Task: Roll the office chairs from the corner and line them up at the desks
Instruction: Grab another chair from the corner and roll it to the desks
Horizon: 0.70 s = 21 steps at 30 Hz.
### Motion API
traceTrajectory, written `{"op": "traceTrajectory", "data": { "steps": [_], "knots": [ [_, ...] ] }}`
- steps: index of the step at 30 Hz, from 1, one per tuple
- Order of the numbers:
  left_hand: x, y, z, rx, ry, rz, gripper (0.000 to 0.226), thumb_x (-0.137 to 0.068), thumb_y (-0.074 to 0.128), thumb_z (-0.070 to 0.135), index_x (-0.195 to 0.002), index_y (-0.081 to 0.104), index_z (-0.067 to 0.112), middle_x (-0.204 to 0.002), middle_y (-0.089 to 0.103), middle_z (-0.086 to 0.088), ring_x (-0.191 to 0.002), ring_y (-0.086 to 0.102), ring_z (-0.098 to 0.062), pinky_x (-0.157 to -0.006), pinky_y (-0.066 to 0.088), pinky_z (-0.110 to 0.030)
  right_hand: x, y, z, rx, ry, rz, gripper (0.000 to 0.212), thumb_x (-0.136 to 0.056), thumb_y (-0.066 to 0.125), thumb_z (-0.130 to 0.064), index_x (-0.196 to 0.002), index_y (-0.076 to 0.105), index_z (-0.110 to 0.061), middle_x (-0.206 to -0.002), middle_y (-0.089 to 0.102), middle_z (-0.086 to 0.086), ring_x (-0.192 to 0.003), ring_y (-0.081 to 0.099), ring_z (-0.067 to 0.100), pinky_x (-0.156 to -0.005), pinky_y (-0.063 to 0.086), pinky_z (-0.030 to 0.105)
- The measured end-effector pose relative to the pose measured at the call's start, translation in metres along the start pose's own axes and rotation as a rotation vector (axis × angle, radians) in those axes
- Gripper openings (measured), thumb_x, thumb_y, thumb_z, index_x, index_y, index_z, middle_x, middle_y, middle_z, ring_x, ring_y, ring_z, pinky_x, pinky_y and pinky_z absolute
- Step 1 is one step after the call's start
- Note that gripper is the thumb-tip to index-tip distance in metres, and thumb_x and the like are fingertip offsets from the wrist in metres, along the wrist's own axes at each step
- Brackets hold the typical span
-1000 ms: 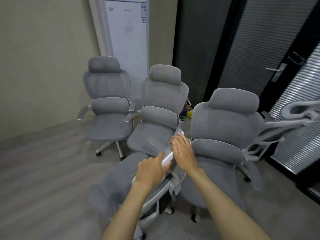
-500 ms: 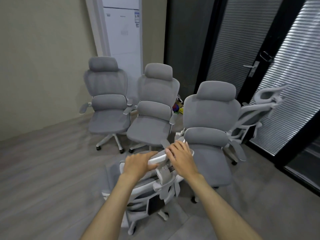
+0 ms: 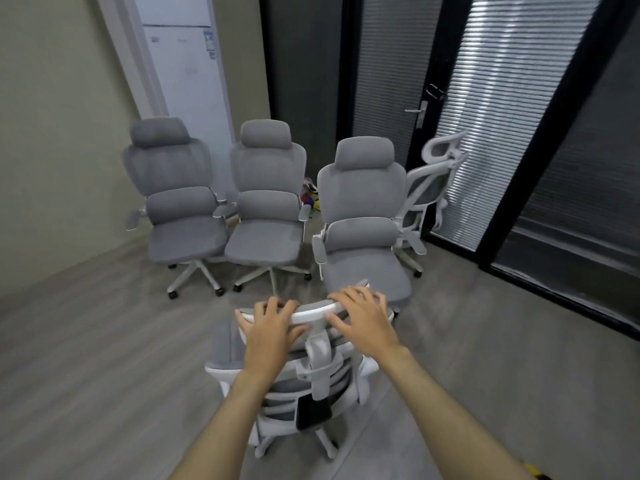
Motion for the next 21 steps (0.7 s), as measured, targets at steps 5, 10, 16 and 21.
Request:
{"op": "traceTrajectory", "data": {
  "steps": [5,10,16,21],
  "knots": [
    [0.073,-0.022,0.007,0.019,0.136,-0.005,0.044,-0.081,0.056,0.062,-0.116,0.061,0.035,-0.109,0.056,0.003,-0.102,0.054,-0.026,-0.095,0.037,-0.072,0.099,-0.010,-0.029,0.006,0.106,0.108,0.048,-0.093,0.047,-0.068,-0.127,0.060,-0.036,-0.122,0.057,-0.021,-0.126,0.043,0.010,-0.117,0.028,0.048],
    [0.143,-0.039,0.020,0.100,0.237,-0.028,0.045,-0.077,0.074,0.054,-0.112,0.062,0.029,-0.107,0.055,-0.002,-0.103,0.054,-0.029,-0.092,0.041,-0.070,0.198,-0.028,-0.066,-0.055,0.209,0.206,0.045,-0.092,0.058,-0.058,-0.122,0.064,-0.025,-0.119,0.061,-0.012,-0.119,0.044,0.014,-0.107,0.041,0.041],
    [0.233,-0.069,0.048,0.153,0.375,-0.104,0.045,-0.078,0.074,0.055,-0.112,0.061,0.027,-0.108,0.054,-0.002,-0.102,0.053,-0.030,-0.092,0.041,-0.071,0.318,-0.068,-0.109,-0.044,0.374,0.181,0.044,-0.091,0.061,-0.059,-0.121,0.064,-0.027,-0.115,0.057,-0.015,-0.116,0.041,0.007,-0.104,0.043,0.035],
    [0.321,-0.092,0.086,0.182,0.491,-0.065,0.046,-0.076,0.079,0.053,-0.107,0.061,0.025,-0.102,0.053,-0.002,-0.094,0.052,-0.029,-0.089,0.043,-0.068,0.427,-0.102,-0.130,0.035,0.474,0.219,0.049,-0.089,0.058,-0.066,-0.117,0.065,-0.027,-0.109,0.060,-0.015,-0.109,0.047,0.009,-0.096,0.047,0.032]
  ]
}}
Point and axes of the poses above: each hand's wrist, its own x-axis away from the middle knuckle, its own y-axis out of the palm, z = x × y, the point moved 2 cm from there along -x, towards the middle knuckle
